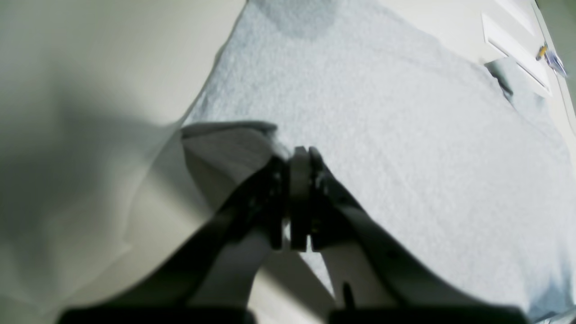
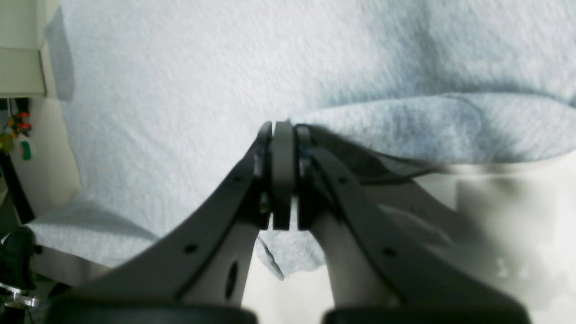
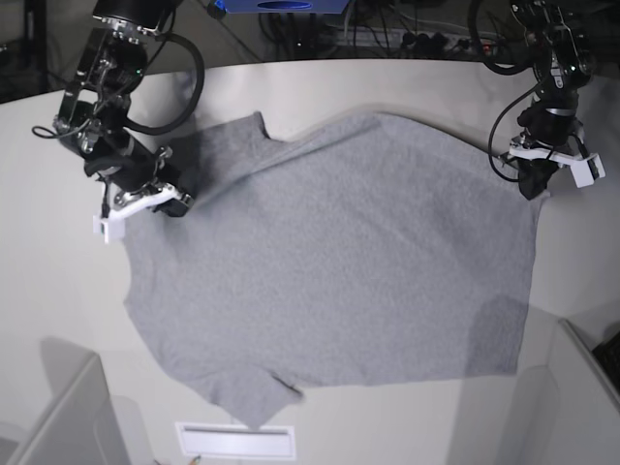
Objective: Fold the T-shirt properly
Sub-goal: 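Grasp the shoulder corners with both grippers and lift slightly, then drag the held shoulders toward the hem, folding the collar edge over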
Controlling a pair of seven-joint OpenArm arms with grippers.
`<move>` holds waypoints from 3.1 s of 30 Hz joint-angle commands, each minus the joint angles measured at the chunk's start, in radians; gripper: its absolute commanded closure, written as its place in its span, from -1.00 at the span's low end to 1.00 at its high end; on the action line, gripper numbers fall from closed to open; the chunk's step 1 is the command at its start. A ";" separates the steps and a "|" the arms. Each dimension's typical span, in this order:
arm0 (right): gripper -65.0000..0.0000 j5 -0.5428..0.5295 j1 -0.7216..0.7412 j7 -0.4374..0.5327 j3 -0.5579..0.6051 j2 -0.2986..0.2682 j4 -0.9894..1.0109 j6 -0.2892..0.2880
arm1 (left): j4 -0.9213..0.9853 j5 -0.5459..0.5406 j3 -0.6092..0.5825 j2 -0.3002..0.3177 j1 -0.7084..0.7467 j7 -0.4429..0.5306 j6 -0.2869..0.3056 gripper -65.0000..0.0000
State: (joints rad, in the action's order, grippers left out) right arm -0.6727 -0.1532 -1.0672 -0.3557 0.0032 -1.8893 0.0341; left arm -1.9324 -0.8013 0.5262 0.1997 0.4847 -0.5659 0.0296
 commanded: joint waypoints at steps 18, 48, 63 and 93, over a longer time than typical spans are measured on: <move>1.00 -0.098 0.036 0.023 -0.013 0.002 -0.016 -0.003 | -0.026 -0.011 0.148 -0.055 0.018 0.024 0.008 1.00; 1.00 -0.439 -0.176 -0.012 -0.084 -0.079 -0.062 0.030 | -0.075 -0.011 0.127 -0.049 0.248 0.020 0.071 1.00; 1.00 -0.488 -0.248 -0.011 -0.113 -0.079 -0.108 0.028 | -0.074 -0.011 0.125 -0.047 0.305 0.022 0.071 1.00; 1.00 -0.391 0.140 -0.011 -0.104 -0.102 0.202 0.117 | -0.058 -0.217 0.097 -0.001 0.030 -0.165 -0.021 1.00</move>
State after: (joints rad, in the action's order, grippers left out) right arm -1.0401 -0.0303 -1.0847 -0.4583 -0.0902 -1.6718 0.1574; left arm -1.9755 -0.9997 0.6182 0.1864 0.5114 -0.7509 0.0029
